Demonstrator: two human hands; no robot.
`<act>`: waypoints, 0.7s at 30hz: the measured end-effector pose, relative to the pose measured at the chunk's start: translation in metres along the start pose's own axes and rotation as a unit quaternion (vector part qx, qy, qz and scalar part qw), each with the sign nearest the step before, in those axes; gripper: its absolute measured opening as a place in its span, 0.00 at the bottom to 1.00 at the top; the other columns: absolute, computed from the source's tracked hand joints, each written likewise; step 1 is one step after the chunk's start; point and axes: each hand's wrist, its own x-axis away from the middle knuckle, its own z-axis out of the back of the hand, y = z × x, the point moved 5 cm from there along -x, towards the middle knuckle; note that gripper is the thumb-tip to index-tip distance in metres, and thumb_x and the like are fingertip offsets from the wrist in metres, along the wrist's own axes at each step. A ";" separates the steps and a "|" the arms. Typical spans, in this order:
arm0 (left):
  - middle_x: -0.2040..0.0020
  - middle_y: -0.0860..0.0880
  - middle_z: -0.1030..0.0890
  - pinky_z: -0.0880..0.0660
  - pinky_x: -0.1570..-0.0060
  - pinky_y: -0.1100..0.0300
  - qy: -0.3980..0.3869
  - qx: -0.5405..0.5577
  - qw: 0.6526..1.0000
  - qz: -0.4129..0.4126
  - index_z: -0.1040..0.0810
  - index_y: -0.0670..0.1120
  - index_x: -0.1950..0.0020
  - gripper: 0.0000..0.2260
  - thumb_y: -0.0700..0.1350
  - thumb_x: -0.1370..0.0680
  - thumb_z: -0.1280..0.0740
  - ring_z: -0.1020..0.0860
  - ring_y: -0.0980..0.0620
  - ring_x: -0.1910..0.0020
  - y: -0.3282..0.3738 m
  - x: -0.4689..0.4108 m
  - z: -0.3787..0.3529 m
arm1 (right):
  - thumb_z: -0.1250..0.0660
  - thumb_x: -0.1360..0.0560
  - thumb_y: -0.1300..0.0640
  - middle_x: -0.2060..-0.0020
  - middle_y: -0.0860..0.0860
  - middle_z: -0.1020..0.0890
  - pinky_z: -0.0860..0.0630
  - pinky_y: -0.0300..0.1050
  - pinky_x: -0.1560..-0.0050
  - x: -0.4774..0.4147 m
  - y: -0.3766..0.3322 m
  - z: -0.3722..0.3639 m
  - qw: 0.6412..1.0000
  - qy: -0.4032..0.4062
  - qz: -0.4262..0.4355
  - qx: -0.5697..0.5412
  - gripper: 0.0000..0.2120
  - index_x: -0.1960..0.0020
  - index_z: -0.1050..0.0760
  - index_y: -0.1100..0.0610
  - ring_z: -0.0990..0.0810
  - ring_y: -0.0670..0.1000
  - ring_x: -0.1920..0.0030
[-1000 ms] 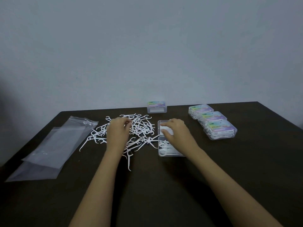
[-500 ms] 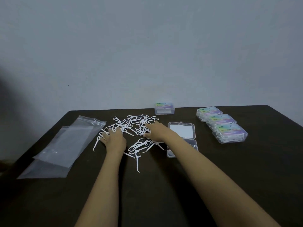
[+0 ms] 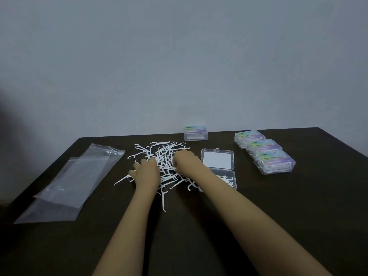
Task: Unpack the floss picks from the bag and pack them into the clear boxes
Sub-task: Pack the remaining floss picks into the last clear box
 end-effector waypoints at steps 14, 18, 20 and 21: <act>0.45 0.46 0.22 0.38 0.40 0.50 0.054 0.197 0.978 0.038 0.23 0.47 0.47 0.17 0.29 0.28 0.41 0.27 0.44 0.41 -0.014 0.002 0.009 | 0.36 0.27 0.67 0.47 0.57 0.21 0.29 0.47 0.47 0.016 0.012 0.025 0.987 0.118 0.010 -0.113 0.08 0.49 0.23 0.59 0.23 0.57 0.46; 0.50 0.47 0.21 0.35 0.43 0.52 0.066 0.226 0.971 0.027 0.21 0.46 0.51 0.18 0.28 0.29 0.42 0.25 0.45 0.46 -0.014 0.005 0.012 | 0.31 0.29 0.65 0.58 0.52 0.23 0.24 0.45 0.53 0.032 0.027 0.039 0.952 0.156 -0.017 -0.263 0.09 0.49 0.26 0.60 0.23 0.51 0.57; 0.52 0.47 0.21 0.32 0.45 0.52 0.069 0.249 0.966 0.016 0.21 0.46 0.52 0.17 0.27 0.29 0.40 0.23 0.45 0.48 -0.013 0.005 0.012 | 0.29 0.30 0.65 0.60 0.52 0.22 0.23 0.44 0.53 0.043 0.036 0.047 0.935 0.168 -0.025 -0.312 0.10 0.50 0.25 0.60 0.23 0.49 0.60; 0.53 0.46 0.21 0.30 0.46 0.52 0.070 0.261 0.963 0.009 0.21 0.45 0.53 0.16 0.27 0.30 0.39 0.23 0.45 0.49 -0.013 0.006 0.013 | 0.28 0.31 0.65 0.59 0.53 0.21 0.22 0.43 0.53 0.048 0.042 0.050 0.927 0.176 -0.031 -0.331 0.11 0.50 0.25 0.60 0.22 0.49 0.60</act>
